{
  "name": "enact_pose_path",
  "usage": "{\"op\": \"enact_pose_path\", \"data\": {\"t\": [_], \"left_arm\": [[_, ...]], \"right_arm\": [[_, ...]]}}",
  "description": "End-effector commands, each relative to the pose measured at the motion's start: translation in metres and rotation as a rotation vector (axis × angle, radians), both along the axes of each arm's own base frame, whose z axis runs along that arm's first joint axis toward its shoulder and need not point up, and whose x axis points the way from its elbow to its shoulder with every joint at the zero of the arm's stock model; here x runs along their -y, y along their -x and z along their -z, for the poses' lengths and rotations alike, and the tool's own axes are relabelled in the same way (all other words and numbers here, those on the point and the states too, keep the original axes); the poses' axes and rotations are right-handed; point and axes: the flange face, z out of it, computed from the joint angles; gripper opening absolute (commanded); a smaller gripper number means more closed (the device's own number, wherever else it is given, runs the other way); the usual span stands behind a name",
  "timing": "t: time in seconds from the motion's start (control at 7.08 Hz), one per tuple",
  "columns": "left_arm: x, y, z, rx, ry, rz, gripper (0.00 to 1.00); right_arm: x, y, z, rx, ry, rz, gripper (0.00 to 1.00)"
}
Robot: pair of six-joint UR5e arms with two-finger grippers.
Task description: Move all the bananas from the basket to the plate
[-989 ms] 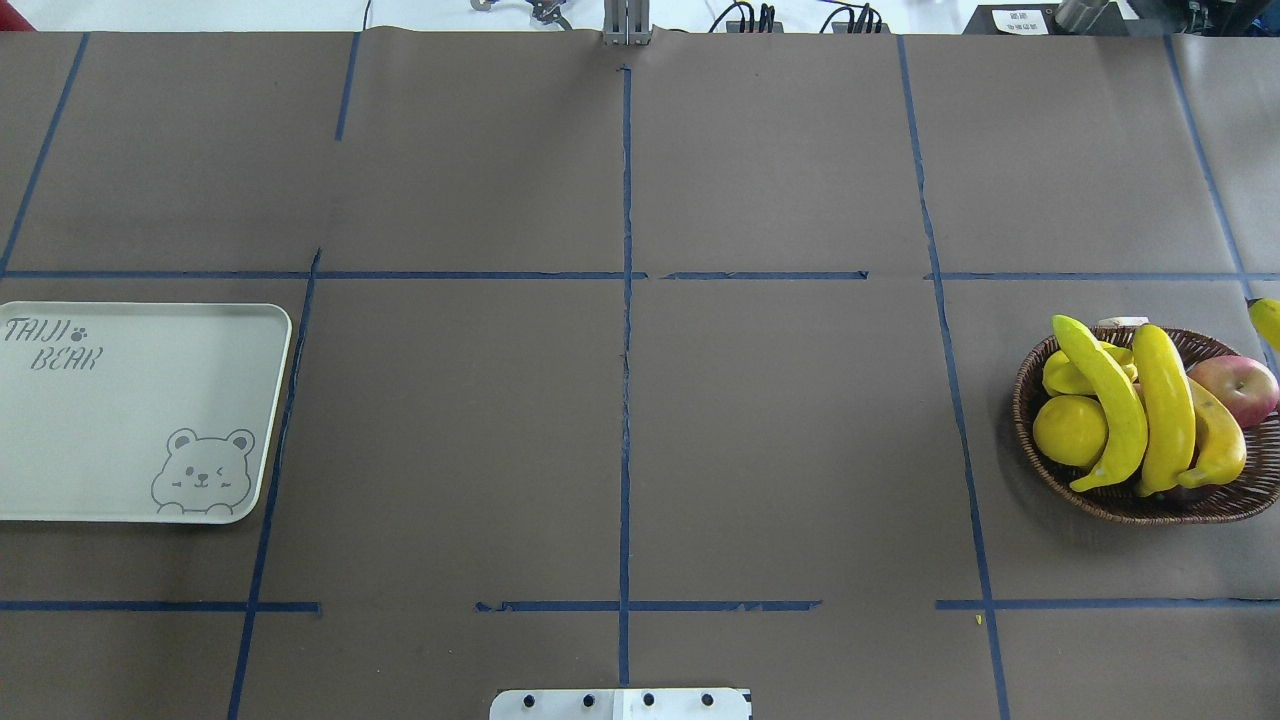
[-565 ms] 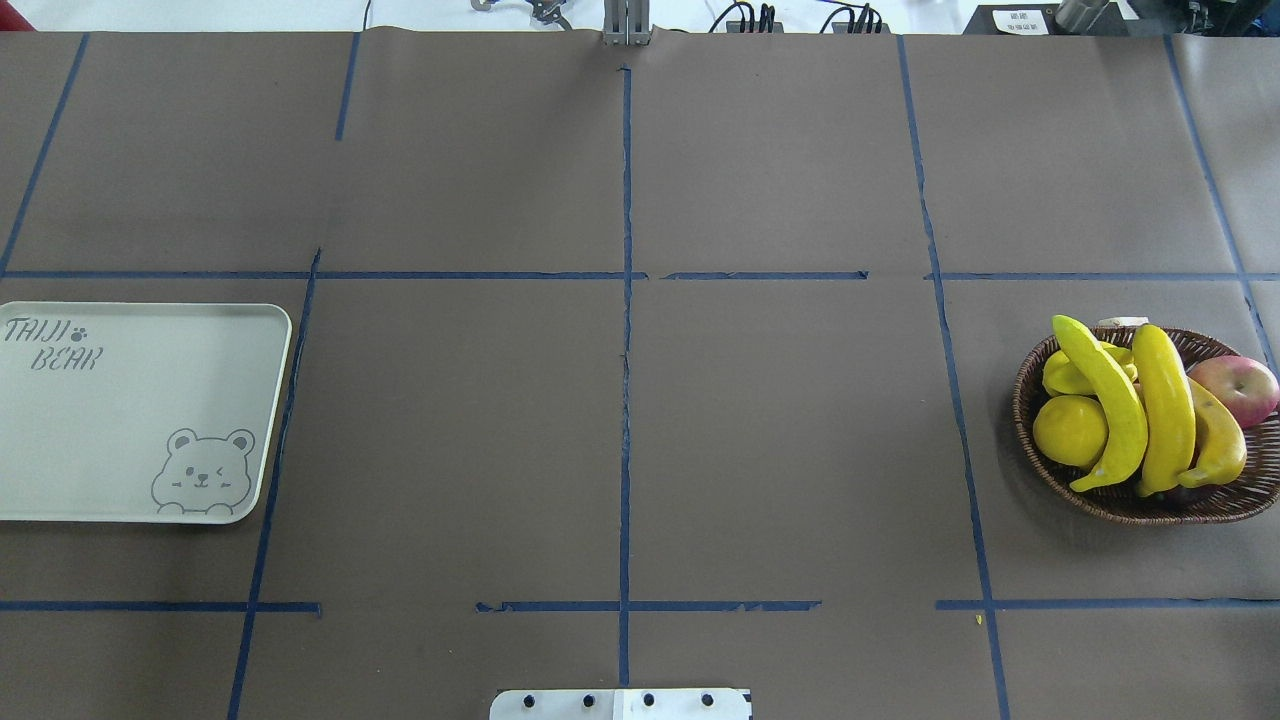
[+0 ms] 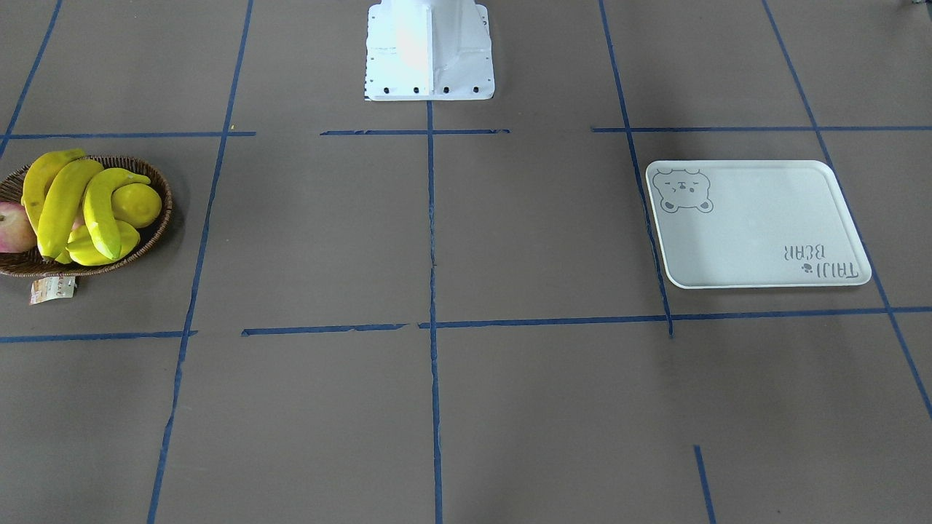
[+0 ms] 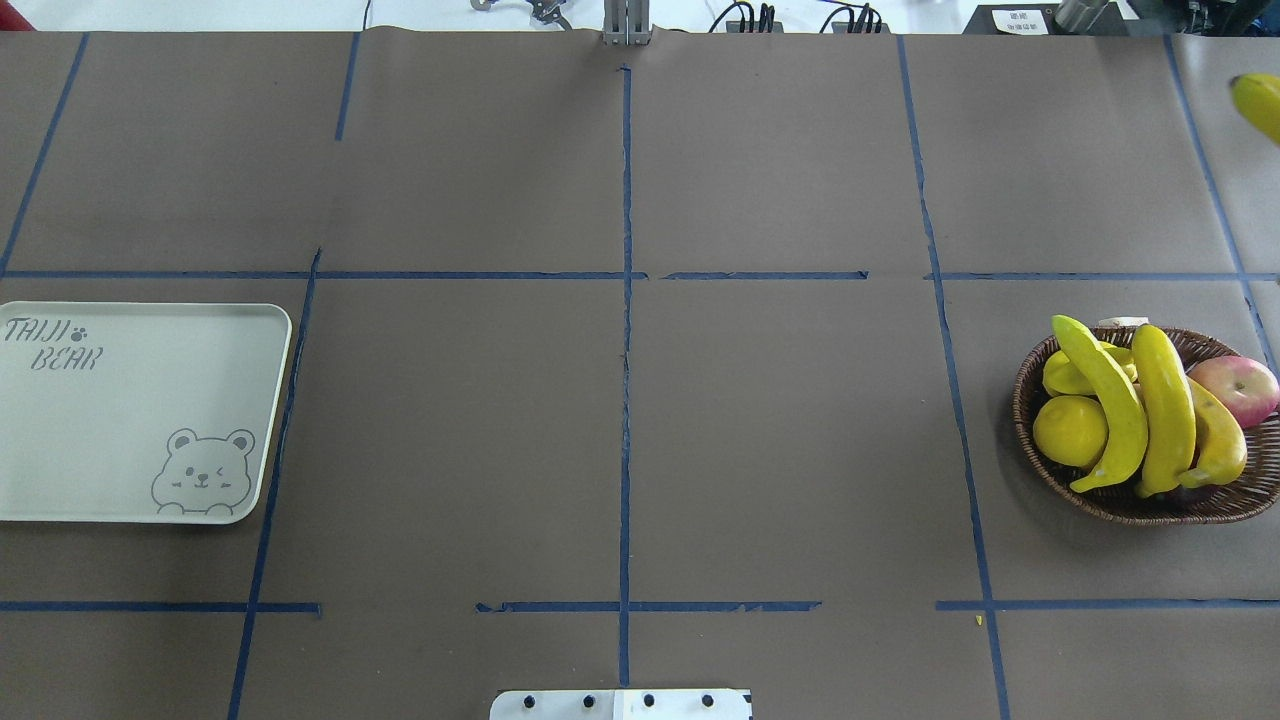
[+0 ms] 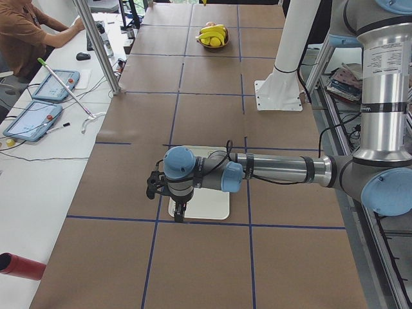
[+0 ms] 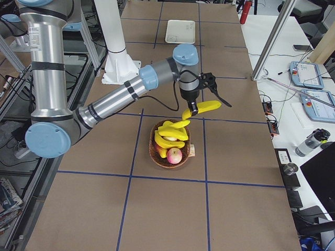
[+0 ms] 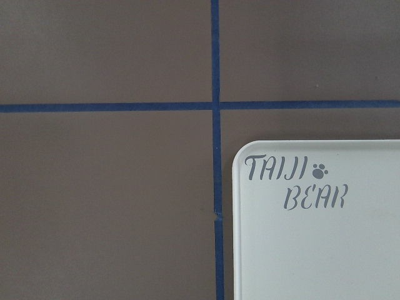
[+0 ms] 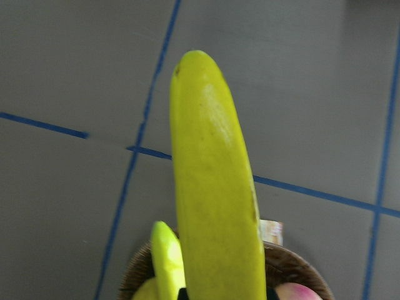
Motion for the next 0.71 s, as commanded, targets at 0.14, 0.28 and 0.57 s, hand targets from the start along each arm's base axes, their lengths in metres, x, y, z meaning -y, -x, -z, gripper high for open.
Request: {"op": "enact_pose_path", "data": {"t": [0.14,0.28,0.57], "left_arm": [[0.048,-0.067,0.06,-0.054,-0.067,0.027,1.0],[0.063,-0.086,0.088,-0.086,-0.07,0.051,1.0],[0.085,-0.173,0.166,-0.227,-0.072,0.092,1.0]], "right_arm": [[0.011,0.172,0.136,0.142,0.133,0.02,0.02],[-0.005,0.216,0.161,0.151,0.127,0.031,0.02],[-0.047,0.291,0.194,0.237,0.146,-0.047,0.02]]}}
